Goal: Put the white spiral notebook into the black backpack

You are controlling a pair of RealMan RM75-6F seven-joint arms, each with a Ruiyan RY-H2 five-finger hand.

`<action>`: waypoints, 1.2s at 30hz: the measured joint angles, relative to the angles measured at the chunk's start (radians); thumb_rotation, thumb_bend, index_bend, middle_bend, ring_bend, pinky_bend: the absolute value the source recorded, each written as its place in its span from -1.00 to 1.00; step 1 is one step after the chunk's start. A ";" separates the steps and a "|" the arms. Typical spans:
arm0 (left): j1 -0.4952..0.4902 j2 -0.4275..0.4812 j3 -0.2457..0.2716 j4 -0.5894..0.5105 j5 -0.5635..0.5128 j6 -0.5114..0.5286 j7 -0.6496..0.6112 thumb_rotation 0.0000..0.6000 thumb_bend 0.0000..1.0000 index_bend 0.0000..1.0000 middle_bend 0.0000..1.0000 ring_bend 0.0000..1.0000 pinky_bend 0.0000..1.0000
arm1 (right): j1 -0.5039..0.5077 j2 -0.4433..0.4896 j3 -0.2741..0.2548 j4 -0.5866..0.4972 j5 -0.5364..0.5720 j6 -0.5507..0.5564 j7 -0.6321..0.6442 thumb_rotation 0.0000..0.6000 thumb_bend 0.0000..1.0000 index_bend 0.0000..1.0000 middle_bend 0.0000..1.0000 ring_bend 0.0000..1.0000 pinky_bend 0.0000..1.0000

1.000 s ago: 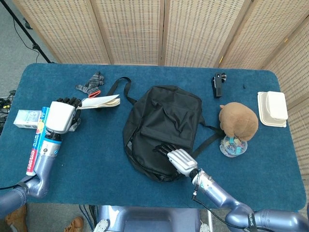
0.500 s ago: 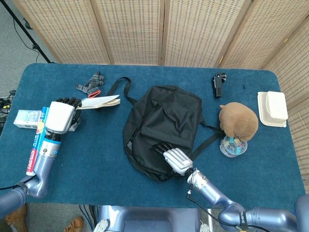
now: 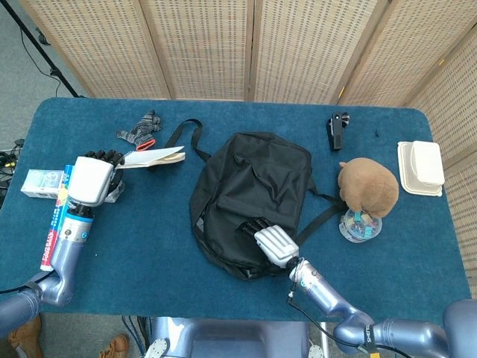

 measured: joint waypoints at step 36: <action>0.031 -0.007 0.021 0.046 0.065 0.090 -0.132 1.00 0.06 0.58 0.29 0.24 0.39 | -0.020 -0.010 0.102 0.066 -0.003 0.098 0.065 1.00 0.38 0.05 0.13 0.03 0.32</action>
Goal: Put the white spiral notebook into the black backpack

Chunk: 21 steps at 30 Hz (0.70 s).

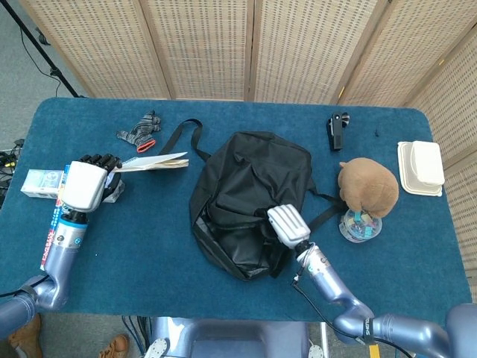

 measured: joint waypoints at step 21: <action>0.045 0.094 0.028 -0.126 0.126 0.170 -0.144 1.00 0.07 0.58 0.29 0.24 0.39 | 0.081 0.072 0.123 0.024 0.242 -0.100 -0.043 1.00 0.38 0.07 0.15 0.04 0.32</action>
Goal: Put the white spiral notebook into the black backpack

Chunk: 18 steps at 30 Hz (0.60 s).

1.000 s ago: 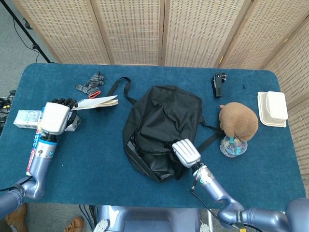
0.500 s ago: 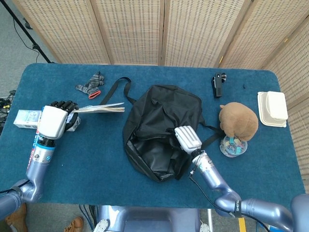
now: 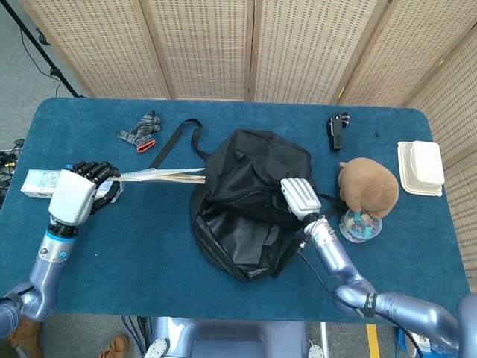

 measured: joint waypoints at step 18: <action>0.055 0.102 0.027 -0.179 0.079 0.085 -0.010 1.00 0.07 0.58 0.29 0.24 0.39 | 0.048 -0.025 0.007 0.090 0.089 -0.017 -0.039 1.00 0.38 0.08 0.16 0.04 0.32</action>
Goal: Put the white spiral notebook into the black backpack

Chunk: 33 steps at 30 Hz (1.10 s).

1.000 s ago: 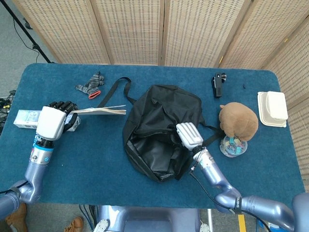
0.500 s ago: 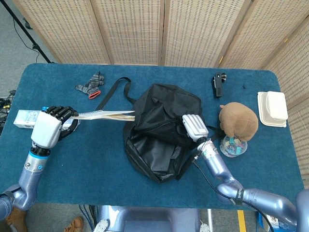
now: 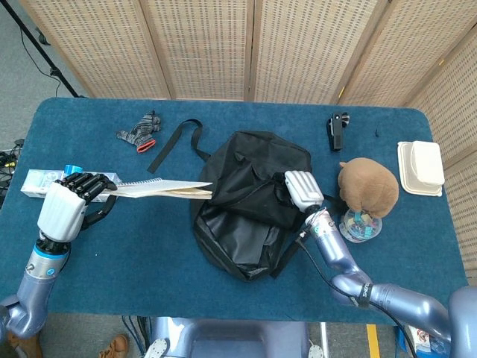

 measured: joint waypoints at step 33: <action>-0.045 -0.189 0.036 -0.054 0.194 -0.004 0.035 1.00 0.07 0.58 0.29 0.24 0.39 | 0.033 0.042 0.007 -0.082 0.082 0.024 -0.068 1.00 0.38 0.09 0.17 0.04 0.32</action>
